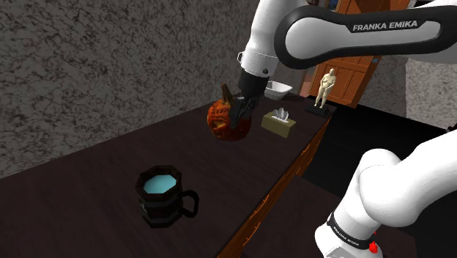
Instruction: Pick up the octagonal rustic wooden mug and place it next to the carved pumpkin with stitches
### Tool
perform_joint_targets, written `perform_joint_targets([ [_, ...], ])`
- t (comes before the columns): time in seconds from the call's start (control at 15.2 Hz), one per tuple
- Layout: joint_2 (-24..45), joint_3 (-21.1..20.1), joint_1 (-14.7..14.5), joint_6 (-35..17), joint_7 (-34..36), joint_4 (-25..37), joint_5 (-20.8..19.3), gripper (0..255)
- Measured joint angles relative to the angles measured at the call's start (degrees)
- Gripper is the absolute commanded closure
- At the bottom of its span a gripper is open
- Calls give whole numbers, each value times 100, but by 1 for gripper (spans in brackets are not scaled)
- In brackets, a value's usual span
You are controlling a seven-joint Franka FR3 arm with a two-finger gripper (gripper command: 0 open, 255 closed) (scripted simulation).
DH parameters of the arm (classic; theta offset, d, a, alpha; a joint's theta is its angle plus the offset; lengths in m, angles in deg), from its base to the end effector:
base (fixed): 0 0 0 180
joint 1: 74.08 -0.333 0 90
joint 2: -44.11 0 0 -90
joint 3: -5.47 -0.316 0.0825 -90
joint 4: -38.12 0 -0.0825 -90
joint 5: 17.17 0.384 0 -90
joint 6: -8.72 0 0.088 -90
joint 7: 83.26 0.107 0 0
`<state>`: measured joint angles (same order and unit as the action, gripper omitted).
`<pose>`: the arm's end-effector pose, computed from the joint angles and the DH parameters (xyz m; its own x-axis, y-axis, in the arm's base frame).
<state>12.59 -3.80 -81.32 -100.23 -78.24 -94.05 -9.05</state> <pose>0.3801 0.1335 0.5591 0.9811 0.1400 0.1334 0.1498 -0.9865 -0.0667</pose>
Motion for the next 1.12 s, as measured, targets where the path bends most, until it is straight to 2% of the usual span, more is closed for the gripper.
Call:
perform_joint_targets([
  [0.59,1361,-802,-307,-794,423,364,-114,0],
  [1.12,2849,-1426,-569,-1364,987,999,-662,0],
])
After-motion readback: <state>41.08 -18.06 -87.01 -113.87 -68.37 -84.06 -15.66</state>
